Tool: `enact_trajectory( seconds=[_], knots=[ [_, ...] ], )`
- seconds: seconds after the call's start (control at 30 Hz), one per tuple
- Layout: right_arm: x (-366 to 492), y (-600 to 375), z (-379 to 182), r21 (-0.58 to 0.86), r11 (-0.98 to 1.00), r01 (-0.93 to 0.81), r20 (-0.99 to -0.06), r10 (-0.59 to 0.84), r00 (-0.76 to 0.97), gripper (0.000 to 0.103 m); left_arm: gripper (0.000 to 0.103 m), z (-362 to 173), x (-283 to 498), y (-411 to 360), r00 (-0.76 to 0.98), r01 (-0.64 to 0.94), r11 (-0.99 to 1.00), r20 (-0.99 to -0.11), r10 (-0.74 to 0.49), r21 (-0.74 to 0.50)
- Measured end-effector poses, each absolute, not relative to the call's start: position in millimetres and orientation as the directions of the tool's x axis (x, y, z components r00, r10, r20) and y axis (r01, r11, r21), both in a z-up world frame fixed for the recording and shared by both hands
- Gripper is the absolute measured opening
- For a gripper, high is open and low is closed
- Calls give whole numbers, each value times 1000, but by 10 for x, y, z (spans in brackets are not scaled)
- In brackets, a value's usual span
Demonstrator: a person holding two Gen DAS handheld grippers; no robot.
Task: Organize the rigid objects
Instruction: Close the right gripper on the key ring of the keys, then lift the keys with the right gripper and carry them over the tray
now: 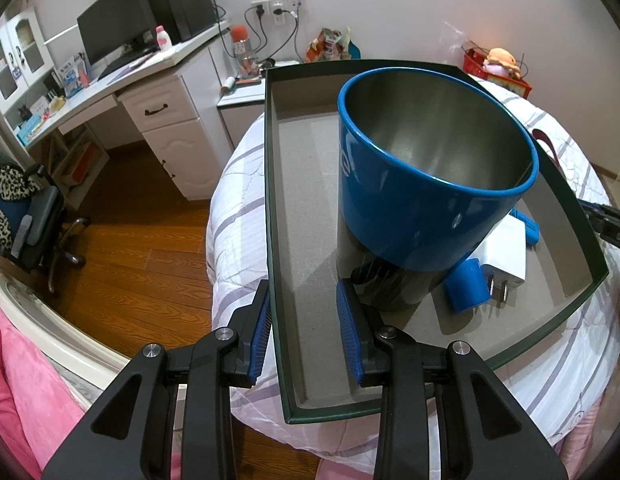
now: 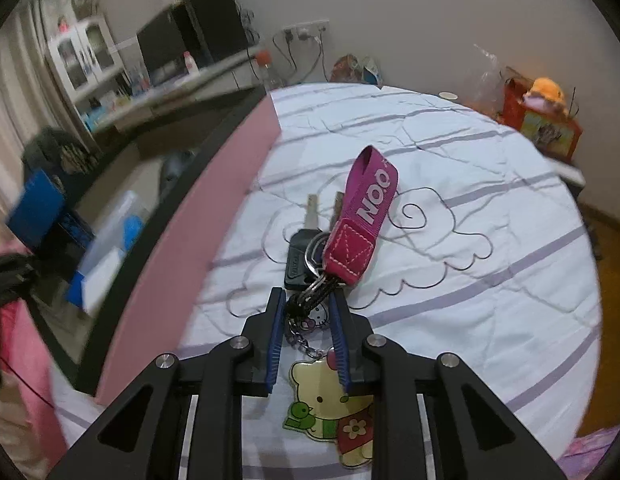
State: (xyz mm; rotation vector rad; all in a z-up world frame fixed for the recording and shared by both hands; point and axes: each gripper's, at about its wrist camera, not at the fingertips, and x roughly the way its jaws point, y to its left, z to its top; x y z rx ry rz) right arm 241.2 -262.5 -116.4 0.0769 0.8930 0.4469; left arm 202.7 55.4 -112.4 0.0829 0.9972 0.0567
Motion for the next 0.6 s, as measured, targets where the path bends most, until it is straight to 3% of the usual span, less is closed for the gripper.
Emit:
enact_trajectory(
  seconds=[0.07,0.37,0.6],
  knots=[
    [2413,-2634,-1171,266,901,-341,-731,420,538,22,31,-1123,2028,555,541,-10,995,-836,86,96],
    [2401,-2304,-1182,48,933,-356,-795,251,551,22,31,-1120,2024,557,541,-10,995,-837,86,96],
    [2331,-2361,-1164,71,935,-349,-773,272,572,22,31,-1126,2026,559,541,-9,995,-837,86,96]
  ],
)
